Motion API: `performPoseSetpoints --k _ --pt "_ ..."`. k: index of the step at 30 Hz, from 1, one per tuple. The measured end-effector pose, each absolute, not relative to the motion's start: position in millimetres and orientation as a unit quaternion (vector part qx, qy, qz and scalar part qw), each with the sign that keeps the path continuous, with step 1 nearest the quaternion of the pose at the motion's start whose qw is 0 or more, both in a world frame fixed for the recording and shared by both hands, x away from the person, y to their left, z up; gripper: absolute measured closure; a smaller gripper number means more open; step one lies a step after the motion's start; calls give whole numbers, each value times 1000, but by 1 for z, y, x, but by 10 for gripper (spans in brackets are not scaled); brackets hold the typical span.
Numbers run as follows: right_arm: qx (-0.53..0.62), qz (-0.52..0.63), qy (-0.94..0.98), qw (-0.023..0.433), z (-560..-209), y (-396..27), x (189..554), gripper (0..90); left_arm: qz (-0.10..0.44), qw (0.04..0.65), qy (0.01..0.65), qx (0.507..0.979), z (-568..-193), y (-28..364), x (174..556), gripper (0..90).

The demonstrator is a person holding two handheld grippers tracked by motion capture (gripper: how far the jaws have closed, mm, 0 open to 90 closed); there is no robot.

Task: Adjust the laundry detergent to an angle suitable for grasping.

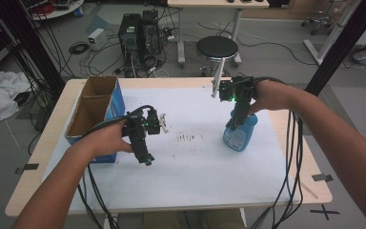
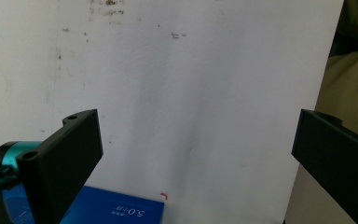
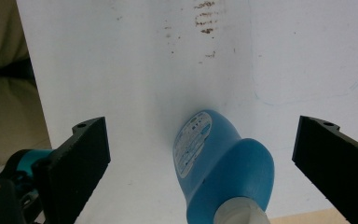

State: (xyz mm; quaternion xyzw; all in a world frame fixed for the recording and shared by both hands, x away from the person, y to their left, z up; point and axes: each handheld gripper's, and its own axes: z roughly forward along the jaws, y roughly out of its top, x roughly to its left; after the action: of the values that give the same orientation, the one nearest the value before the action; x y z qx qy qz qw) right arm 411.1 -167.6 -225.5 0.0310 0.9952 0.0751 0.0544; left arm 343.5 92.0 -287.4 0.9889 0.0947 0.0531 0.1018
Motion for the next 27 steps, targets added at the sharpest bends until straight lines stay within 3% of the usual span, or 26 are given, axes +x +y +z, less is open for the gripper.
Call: performPoseSetpoints --k 27 --pt "31 80 995 56 -222 -168 408 30 57 111 105 987 -286 95 342 17"
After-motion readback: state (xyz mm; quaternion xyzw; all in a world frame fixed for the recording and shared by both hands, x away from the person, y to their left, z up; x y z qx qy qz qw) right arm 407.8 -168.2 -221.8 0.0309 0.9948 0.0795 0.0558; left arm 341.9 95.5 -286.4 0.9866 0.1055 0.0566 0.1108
